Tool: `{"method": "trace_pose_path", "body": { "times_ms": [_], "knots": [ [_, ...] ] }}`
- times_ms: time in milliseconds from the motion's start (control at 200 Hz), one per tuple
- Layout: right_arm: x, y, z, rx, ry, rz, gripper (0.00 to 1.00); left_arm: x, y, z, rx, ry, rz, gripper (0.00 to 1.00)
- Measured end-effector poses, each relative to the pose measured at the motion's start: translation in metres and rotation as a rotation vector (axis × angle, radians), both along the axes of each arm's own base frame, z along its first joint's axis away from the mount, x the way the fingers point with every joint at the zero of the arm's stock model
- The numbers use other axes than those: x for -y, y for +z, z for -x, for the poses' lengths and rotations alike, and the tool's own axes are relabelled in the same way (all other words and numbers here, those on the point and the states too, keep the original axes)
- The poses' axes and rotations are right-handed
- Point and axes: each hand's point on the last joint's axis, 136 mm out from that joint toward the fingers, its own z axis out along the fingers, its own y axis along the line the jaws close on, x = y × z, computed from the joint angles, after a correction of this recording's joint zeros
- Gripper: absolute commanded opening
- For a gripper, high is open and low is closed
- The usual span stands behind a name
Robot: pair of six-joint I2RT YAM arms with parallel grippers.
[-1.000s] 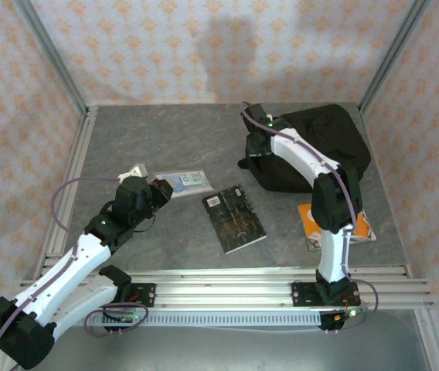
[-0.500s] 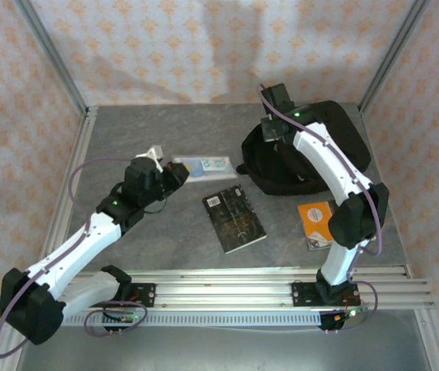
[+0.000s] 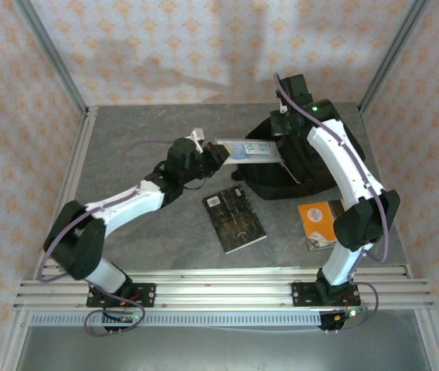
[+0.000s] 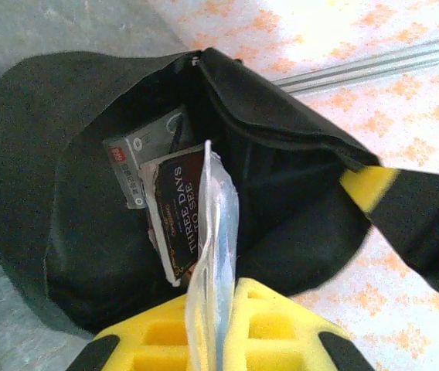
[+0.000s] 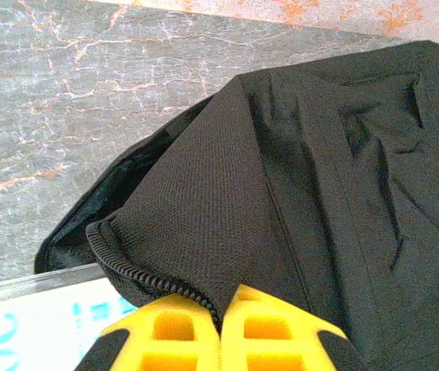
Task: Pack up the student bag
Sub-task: Place the loose stationery in the student bag.
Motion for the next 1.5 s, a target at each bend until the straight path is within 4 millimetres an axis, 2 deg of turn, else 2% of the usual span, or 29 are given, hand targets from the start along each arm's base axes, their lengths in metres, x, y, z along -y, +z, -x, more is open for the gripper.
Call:
{"method": "trace_pose_path", "body": {
  "times_ms": [100, 230, 375, 440, 565, 631, 696, 851, 956, 1021, 1096, 1171, 1246, 1306, 1401, 1501],
  "knots": [
    [-0.002, 0.001, 0.001, -0.007, -0.006, -0.05, 0.0, 0.02, -0.018, -0.011, -0.033, -0.013, 0.014, 0.0],
    [-0.004, 0.001, 0.002, -0.009, -0.013, -0.105, 0.0, 0.055, -0.024, -0.02, -0.021, -0.053, 0.036, 0.0],
    [-0.007, -0.002, 0.0, -0.005, -0.033, -0.141, 0.0, 0.112, -0.024, -0.031, 0.012, -0.113, 0.073, 0.01],
    [-0.008, -0.003, -0.003, 0.003, -0.043, -0.154, 0.0, 0.139, -0.032, -0.038, 0.02, -0.138, 0.08, 0.13],
    [-0.009, -0.006, -0.007, 0.015, -0.063, -0.174, 0.0, 0.196, -0.059, -0.049, 0.022, -0.192, 0.087, 0.5],
    [-0.006, -0.011, -0.007, 0.009, -0.076, -0.175, 0.0, 0.221, -0.07, -0.052, 0.02, -0.217, 0.103, 0.6],
    [0.0, -0.019, -0.007, -0.003, -0.095, -0.169, 0.0, 0.232, -0.079, -0.054, 0.01, -0.227, 0.12, 0.67],
    [0.009, -0.022, -0.014, 0.013, -0.125, -0.19, 0.0, 0.23, -0.088, -0.052, -0.013, -0.23, 0.102, 0.75],
    [0.017, -0.016, -0.017, 0.034, -0.15, -0.219, 0.0, 0.215, -0.089, -0.044, -0.026, -0.233, 0.036, 0.77],
    [0.025, -0.01, -0.02, 0.052, -0.173, -0.244, 0.0, 0.204, -0.08, -0.038, -0.023, -0.237, -0.005, 0.77],
    [0.037, -0.004, -0.025, 0.066, -0.211, -0.283, 0.0, 0.191, -0.058, -0.032, 0.003, -0.25, -0.03, 0.79],
    [0.055, 0.009, -0.03, 0.086, -0.265, -0.344, 0.0, 0.177, -0.024, -0.027, 0.054, -0.262, -0.041, 0.82],
    [0.077, 0.03, -0.037, 0.115, -0.318, -0.399, 0.0, 0.161, 0.011, -0.021, 0.117, -0.268, -0.035, 0.91],
    [0.094, 0.052, -0.043, 0.151, -0.349, -0.428, 0.0, 0.148, 0.036, -0.016, 0.163, -0.267, -0.026, 0.93],
    [0.111, 0.082, -0.05, 0.21, -0.373, -0.449, 0.0, 0.133, 0.065, -0.007, 0.216, -0.271, -0.016, 0.95],
    [0.12, 0.103, -0.052, 0.249, -0.381, -0.465, 0.0, 0.126, 0.078, 0.002, 0.241, -0.284, -0.018, 0.95]
  ]
}}
